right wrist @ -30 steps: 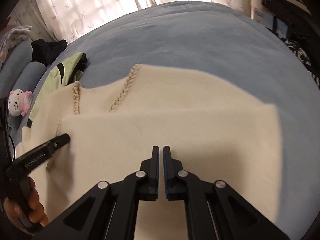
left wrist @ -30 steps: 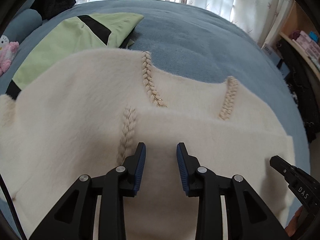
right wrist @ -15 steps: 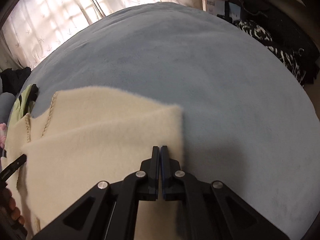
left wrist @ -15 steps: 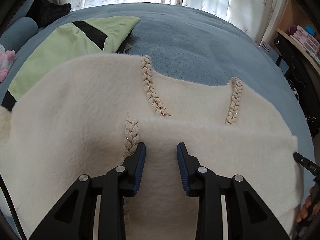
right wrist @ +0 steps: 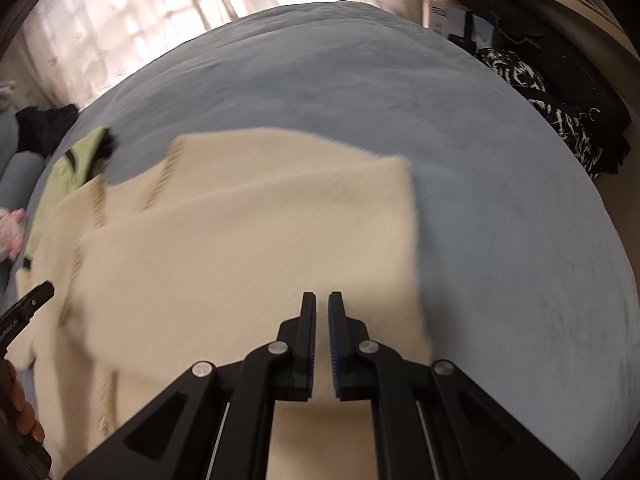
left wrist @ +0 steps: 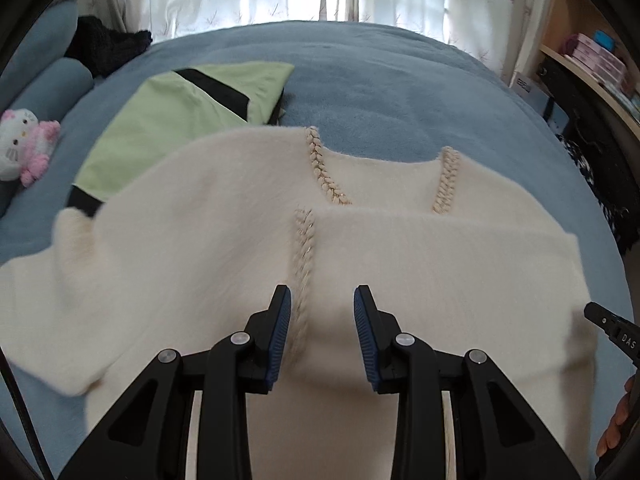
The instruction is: Fold large clothes
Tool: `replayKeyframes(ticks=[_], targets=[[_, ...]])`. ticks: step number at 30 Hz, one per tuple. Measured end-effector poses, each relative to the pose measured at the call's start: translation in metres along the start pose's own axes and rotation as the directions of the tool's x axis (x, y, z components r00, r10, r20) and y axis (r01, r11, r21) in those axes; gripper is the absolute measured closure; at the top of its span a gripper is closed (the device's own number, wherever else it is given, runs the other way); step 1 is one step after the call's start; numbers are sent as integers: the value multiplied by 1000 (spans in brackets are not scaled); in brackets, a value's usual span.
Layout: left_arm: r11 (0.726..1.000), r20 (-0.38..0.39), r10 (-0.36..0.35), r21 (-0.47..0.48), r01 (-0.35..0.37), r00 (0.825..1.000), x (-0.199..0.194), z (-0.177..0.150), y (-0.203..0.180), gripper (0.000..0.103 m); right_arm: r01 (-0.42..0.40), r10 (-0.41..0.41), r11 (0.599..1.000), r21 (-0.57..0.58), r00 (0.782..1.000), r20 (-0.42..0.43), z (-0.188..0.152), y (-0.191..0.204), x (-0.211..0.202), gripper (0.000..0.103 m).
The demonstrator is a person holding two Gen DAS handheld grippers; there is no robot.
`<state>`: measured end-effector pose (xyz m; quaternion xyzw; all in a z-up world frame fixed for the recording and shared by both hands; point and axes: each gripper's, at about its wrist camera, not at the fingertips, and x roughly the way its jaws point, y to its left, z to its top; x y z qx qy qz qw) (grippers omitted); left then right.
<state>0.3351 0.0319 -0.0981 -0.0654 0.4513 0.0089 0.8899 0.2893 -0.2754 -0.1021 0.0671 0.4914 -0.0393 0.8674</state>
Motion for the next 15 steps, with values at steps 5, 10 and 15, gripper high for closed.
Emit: replayKeyframes(ticks=[5, 10, 15], targets=[[1000, 4, -21, -1, 21, 1000, -48, -28, 15, 71, -52, 52, 998, -35, 999, -9, -32, 27, -35, 97], [999, -4, -47, -23, 47, 999, -88, -60, 36, 67, -118, 117, 992, -56, 993, -16, -69, 52, -69, 95], [997, -3, -74, -31, 74, 997, -129, -95, 53, 64, -166, 164, 982, -94, 986, -28, -107, 82, -96, 72]])
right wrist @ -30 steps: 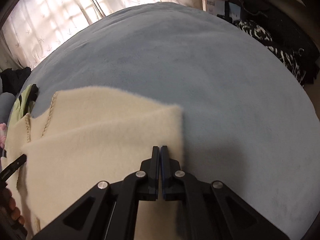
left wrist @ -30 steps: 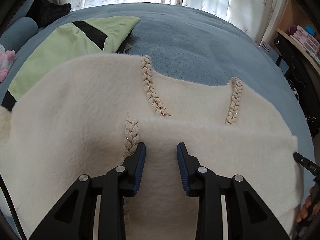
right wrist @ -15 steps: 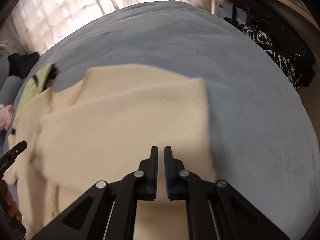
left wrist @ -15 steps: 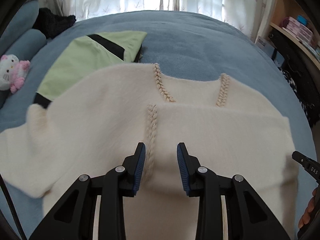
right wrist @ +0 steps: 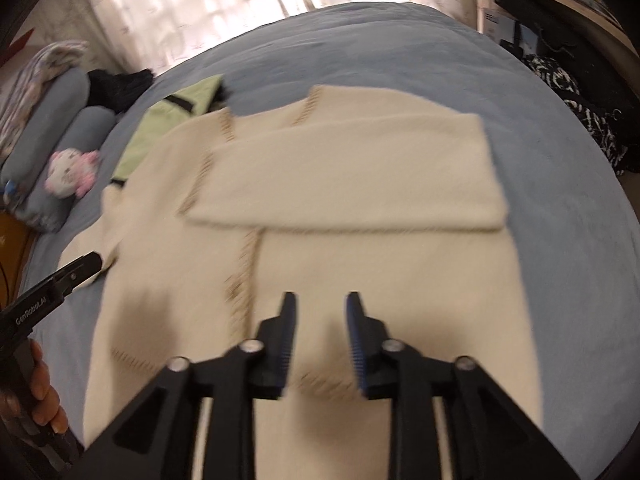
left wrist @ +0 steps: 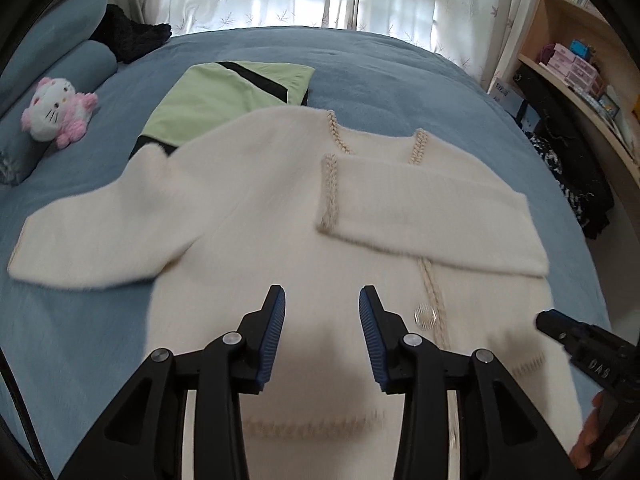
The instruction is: Fold large clothes
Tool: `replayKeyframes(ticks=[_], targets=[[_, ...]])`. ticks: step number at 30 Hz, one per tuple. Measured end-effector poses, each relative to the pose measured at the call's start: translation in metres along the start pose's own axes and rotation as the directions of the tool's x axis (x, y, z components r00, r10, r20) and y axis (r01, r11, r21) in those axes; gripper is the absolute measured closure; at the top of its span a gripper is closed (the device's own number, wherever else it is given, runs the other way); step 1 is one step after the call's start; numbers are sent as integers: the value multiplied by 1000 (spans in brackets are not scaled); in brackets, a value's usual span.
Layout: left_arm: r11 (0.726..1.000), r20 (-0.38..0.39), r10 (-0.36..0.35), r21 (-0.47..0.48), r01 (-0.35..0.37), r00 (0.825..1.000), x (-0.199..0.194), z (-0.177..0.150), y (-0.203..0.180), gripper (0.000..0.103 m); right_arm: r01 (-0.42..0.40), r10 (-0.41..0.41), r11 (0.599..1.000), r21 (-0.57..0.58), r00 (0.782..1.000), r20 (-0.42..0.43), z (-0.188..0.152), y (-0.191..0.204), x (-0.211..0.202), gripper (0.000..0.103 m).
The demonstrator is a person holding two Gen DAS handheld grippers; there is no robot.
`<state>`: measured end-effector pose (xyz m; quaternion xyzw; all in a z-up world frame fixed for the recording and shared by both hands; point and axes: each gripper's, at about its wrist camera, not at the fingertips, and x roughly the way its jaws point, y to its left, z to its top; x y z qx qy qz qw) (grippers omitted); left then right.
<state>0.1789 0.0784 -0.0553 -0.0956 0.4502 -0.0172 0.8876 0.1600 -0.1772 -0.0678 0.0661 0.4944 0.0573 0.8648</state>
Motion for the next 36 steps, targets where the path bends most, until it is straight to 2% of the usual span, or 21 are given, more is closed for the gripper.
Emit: replayKeyframes(ticks=[9, 12, 17, 21, 25, 31, 36], targets=[[1000, 26, 7, 13, -7, 1000, -54, -43, 39, 55, -68, 67, 993, -100, 998, -10, -45, 77, -19, 71], [999, 44, 32, -5, -32, 999, -67, -51, 65, 48, -86, 85, 987, -136, 996, -17, -55, 104, -20, 71], [996, 47, 71, -50, -69, 996, -73, -61, 113, 46, -117, 116, 979, -167, 993, -20, -66, 142, -17, 71], [993, 55, 87, -85, -82, 995, -70, -66, 156, 46, -112, 113, 972, -206, 994, -7, -68, 176, -9, 71], [987, 46, 38, -155, -31, 998, -56, -69, 208, 45, -91, 100, 969, -230, 995, 24, -63, 204, 5, 71], [959, 57, -51, -275, 65, 997, -27, -64, 294, 45, -50, 80, 967, -252, 991, 108, -50, 245, 28, 71], [910, 58, -122, -392, 135, 991, 6, -54, 366, 45, -53, 86, 958, -281, 991, 106, -41, 277, 56, 71]])
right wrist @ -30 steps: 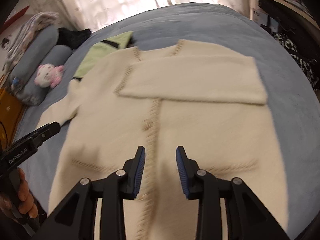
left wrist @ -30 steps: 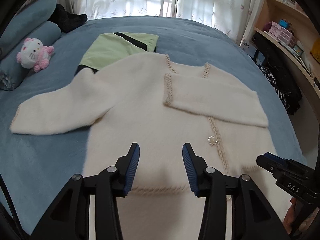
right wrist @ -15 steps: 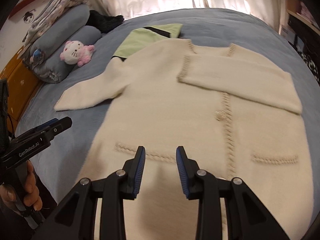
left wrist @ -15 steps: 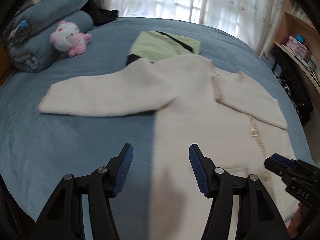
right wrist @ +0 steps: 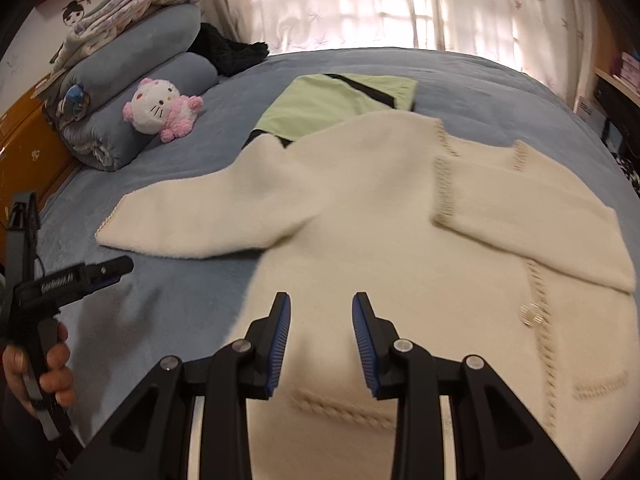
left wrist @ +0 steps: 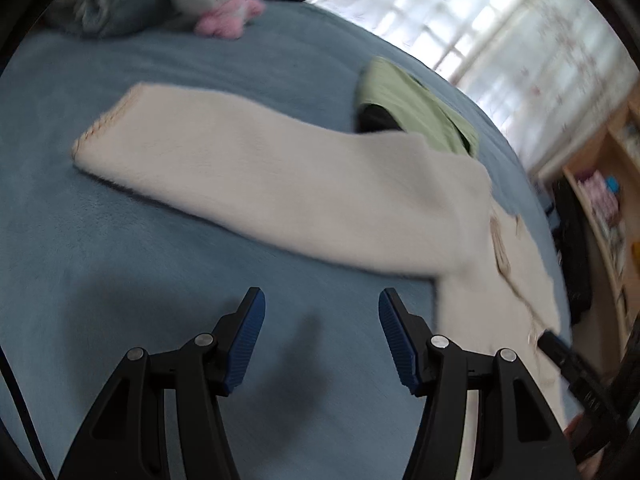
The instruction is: Fold large clothes
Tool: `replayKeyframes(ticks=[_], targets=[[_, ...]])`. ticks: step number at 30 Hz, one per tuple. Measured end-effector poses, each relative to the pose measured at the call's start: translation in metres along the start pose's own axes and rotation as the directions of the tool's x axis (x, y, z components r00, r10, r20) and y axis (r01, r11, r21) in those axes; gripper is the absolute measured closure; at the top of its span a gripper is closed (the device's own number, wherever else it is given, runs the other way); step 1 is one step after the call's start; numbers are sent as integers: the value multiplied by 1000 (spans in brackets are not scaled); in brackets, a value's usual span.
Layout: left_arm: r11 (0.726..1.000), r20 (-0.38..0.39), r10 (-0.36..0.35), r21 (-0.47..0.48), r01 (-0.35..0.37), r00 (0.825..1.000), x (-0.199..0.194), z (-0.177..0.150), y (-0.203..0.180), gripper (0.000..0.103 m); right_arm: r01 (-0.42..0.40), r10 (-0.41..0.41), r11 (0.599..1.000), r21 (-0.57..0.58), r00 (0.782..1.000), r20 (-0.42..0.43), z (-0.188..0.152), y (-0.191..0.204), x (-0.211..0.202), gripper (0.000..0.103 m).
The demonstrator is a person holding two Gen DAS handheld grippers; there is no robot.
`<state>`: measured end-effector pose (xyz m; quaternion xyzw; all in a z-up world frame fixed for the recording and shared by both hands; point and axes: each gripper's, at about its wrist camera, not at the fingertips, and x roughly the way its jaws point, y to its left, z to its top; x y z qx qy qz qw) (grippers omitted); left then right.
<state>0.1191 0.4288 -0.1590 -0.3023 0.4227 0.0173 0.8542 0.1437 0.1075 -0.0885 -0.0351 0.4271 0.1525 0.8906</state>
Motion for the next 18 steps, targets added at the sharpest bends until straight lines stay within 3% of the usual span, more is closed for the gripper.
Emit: replayKeyframes(ticks=[6, 9, 12, 14, 18], targets=[[986, -2, -34, -160, 33, 999, 32, 36, 72, 46, 10, -11, 999, -51, 1000, -19, 7, 22, 38, 71], [980, 29, -61, -187, 65, 998, 40, 50, 89, 46, 1, -3, 999, -43, 999, -41, 6, 24, 55, 71], [980, 53, -28, -195, 38, 998, 50, 65, 94, 48, 1, -3, 999, -34, 998, -58, 3, 24, 67, 71], [984, 64, 39, -175, -27, 997, 56, 72, 89, 72, -4, 2, 1000, -22, 997, -72, 0, 22, 73, 71], [987, 75, 111, -128, -101, 991, 62, 82, 73, 89, -13, 12, 1000, -1, 996, -87, -4, 15, 76, 71]])
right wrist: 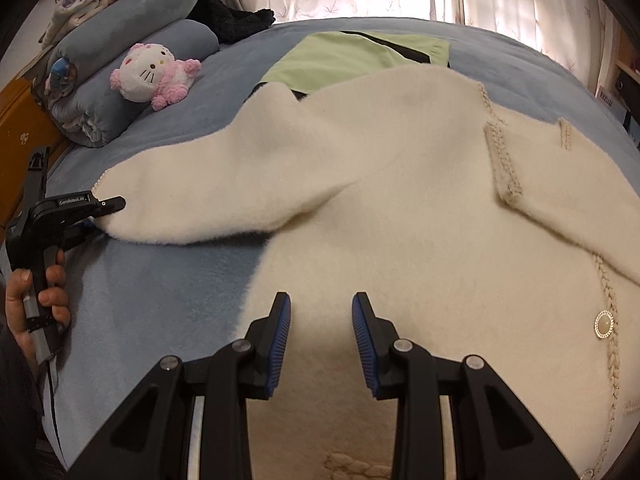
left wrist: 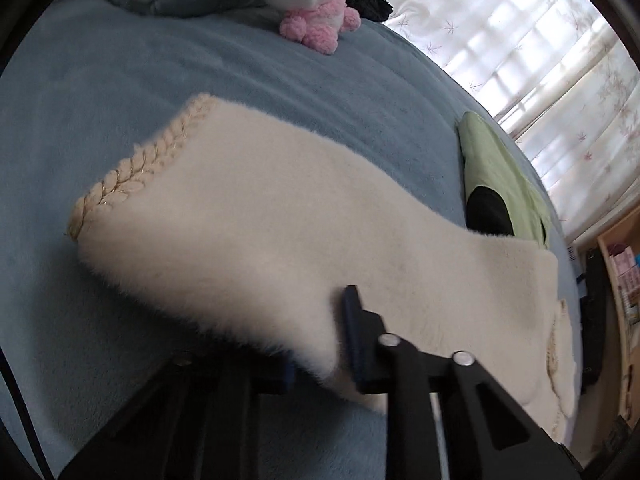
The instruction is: Fold large clothes
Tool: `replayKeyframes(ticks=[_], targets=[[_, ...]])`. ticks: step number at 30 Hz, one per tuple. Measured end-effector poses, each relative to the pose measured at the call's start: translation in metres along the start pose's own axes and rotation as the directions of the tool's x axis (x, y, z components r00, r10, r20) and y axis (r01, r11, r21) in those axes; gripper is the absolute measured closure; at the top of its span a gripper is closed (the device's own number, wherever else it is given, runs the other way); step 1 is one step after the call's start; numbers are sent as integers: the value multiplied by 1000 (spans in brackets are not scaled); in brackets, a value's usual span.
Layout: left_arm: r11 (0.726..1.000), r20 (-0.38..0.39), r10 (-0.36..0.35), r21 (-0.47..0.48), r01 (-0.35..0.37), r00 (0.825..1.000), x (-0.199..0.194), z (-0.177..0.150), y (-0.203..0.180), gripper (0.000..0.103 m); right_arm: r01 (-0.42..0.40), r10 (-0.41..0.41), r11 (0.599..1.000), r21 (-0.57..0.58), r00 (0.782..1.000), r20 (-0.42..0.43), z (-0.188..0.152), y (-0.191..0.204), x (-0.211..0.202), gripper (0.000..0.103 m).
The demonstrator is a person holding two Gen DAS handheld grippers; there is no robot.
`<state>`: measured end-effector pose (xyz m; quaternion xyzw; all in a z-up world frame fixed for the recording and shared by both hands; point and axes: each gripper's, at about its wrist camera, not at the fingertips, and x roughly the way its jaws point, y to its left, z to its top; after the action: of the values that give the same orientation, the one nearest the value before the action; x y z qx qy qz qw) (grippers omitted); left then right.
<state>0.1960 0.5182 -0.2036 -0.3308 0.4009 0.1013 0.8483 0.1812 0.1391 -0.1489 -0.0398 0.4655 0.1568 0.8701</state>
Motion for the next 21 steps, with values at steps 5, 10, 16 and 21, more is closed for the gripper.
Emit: replayKeyframes(ticks=[5, 10, 16, 21], targets=[[990, 91, 46, 132, -58, 995, -28, 2, -53, 96, -12, 12, 1000, 28, 1000, 26, 2, -18, -17, 71], [950, 170, -55, 311, -1, 984, -78, -10, -145, 96, -24, 16, 995, 93, 996, 84, 3, -50, -46, 71], [867, 119, -180, 488, 100, 976, -94, -52, -271, 96, -37, 9, 978, 205, 991, 136, -5, -105, -77, 71], [814, 24, -226, 555, 175, 974, -67, -113, -346, 96, -19, -24, 958, 287, 989, 145, -21, -160, -95, 71]])
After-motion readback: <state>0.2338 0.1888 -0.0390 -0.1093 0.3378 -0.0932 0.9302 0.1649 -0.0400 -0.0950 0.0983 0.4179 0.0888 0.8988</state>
